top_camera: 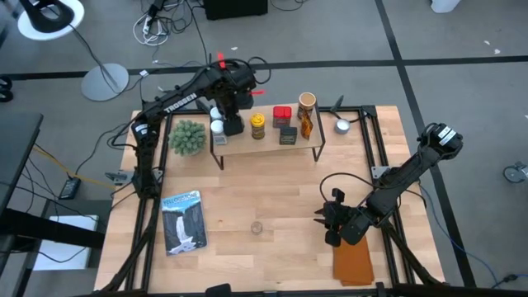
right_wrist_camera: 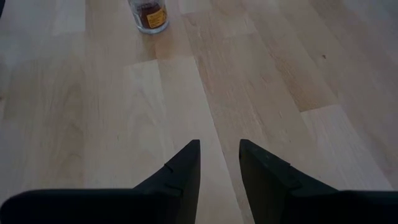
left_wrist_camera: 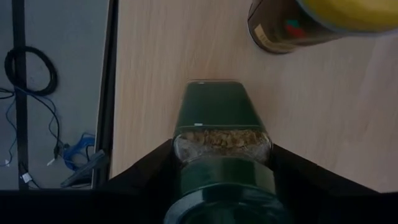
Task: Shelf spices
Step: Put the green seasoning bottle on the shelf
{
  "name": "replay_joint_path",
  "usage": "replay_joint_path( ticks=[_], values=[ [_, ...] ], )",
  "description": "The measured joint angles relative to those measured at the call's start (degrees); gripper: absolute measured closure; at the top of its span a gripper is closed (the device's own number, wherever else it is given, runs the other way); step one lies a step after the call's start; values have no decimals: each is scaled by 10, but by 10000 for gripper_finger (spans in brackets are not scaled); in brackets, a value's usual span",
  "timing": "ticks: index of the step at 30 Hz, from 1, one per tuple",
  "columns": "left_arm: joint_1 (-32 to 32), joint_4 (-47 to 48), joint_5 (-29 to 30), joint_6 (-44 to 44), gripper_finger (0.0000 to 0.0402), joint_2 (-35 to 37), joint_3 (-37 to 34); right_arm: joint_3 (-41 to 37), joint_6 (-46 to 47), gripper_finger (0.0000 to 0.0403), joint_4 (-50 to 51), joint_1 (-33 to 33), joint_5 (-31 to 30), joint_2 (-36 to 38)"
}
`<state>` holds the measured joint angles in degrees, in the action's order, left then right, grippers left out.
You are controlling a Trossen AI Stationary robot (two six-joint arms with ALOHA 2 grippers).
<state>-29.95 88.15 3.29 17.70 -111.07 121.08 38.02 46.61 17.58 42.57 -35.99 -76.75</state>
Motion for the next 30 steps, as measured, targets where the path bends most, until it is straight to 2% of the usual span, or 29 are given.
replay_joint_path(
  ticks=[9,22,30],
  values=[
    [0,2,14,1,163,0,-23,0,-2,291,-8,0,0,0],
    [0,4,14,2,124,0,20,0,-3,292,-8,0,0,0],
    [0,20,37,2,121,0,52,0,-3,291,-8,0,0,0]
  ],
)
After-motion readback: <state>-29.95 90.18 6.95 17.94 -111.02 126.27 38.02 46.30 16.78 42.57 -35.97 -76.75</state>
